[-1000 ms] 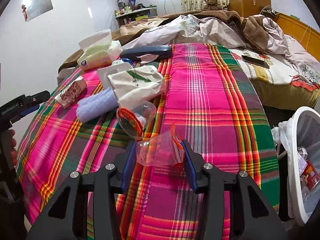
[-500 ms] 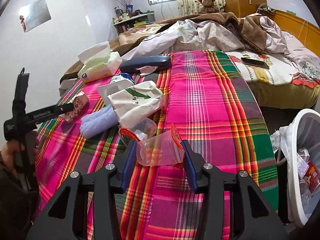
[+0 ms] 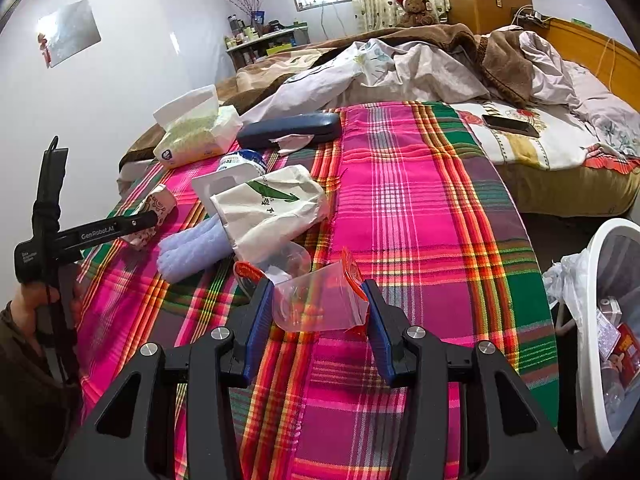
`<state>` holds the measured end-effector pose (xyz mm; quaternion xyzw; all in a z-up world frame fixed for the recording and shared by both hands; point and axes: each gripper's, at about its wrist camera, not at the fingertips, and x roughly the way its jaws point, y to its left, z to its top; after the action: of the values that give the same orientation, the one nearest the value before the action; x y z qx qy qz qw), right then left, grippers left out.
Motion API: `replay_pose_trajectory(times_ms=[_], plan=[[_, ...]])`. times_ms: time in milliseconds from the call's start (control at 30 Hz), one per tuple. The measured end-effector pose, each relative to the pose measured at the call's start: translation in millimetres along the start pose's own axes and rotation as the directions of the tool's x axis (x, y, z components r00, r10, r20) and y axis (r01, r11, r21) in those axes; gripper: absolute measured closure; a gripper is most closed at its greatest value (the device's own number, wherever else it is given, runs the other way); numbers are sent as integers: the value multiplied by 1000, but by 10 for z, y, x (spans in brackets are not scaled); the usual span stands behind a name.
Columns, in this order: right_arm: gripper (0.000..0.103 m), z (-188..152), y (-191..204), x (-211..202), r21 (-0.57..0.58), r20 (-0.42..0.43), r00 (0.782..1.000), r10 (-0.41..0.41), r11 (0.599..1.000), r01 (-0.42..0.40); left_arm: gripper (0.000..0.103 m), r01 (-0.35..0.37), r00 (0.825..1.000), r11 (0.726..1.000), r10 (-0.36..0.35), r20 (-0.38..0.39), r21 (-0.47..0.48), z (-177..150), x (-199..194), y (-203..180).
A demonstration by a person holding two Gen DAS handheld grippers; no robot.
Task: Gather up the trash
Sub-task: 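Grasp the clear plastic cup with the right tool while the left tool grasps the patterned paper cup, then carry both cups over the white wastebasket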
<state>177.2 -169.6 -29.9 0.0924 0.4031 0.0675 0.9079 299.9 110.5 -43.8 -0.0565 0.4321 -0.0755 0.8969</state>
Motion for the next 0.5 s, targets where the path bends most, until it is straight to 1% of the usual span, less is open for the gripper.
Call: replay_pose_trajectory(times_ms=[300,400,500], plan=[[57,-7,-11,-102,2,25,1000,5,1000,-5,47,16,999,1000,-17,47,15,-52,-299,-169],[57,-7,-10,-162,-2,37,999,9,1000,-9,47,-1,997,999,-2,75,41,-82,-444,-273],[57,-9,-24,-253,-1,56,998,14,1000,-14,47,20,995,999,-24,96,44,-133,-597,-350]])
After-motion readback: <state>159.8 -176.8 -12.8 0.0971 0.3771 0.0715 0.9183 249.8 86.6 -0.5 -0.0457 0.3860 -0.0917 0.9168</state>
